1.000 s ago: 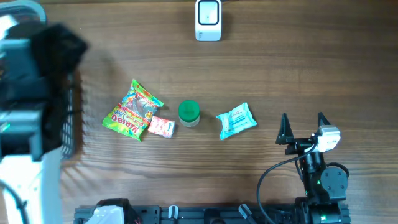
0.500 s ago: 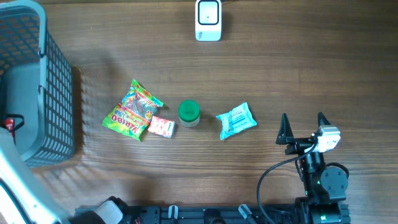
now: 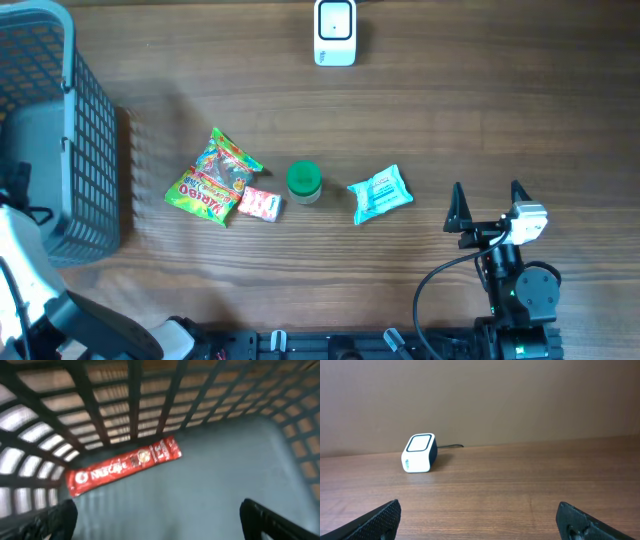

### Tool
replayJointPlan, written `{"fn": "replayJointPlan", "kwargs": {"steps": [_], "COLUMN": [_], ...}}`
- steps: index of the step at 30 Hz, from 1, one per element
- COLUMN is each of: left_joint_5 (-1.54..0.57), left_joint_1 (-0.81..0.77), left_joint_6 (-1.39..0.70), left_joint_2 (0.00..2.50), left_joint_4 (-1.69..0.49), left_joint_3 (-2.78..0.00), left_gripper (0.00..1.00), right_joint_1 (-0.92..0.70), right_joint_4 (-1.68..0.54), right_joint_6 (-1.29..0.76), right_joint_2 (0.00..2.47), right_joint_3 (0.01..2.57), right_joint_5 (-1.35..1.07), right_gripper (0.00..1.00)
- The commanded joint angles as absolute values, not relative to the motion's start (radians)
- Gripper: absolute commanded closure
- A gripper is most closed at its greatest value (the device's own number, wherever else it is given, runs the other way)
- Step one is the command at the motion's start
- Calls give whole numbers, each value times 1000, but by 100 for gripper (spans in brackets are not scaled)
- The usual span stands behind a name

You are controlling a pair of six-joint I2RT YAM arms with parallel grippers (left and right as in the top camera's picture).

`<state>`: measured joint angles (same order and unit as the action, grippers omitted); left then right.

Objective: Scan the item barcode
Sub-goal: 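Reach the left gripper into the basket toward the red Nescafe stick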

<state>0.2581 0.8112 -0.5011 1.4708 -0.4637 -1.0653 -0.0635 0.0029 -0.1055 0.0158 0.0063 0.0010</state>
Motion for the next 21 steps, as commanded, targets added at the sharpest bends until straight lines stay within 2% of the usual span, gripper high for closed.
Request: {"fn": "replayJointPlan", "kwargs": {"steps": [1,7,9,11,12,14,21], "left_joint_5": [250,251,251,251,252,252,312], "left_joint_1": [817,817,817,817,817,817,817], "left_joint_6": [-372,-336,-374,-418,-442,-481,-484], "left_joint_2": [1507,1623,1655,1674,1682,1686,1686], "left_joint_4": [-305,-141,-125,-117,-113,-103,-82], "left_joint_3": [-935,-877,-877,-877,-877,-877,-877], "left_gripper": [0,0,21,63,79,92,96], "right_joint_1": [-64,-64,-64,-64,-64,-64,-64], "right_joint_4": [6,6,6,6,6,6,6], "right_joint_6": [-114,-114,-114,-114,-114,-114,-114], "right_joint_2": [11,11,11,11,11,11,11], "right_joint_3": [6,5,5,5,6,5,5], "right_joint_5": [-7,-7,-7,-7,-7,-7,-7], "right_gripper": [0,0,0,0,0,0,0]}}
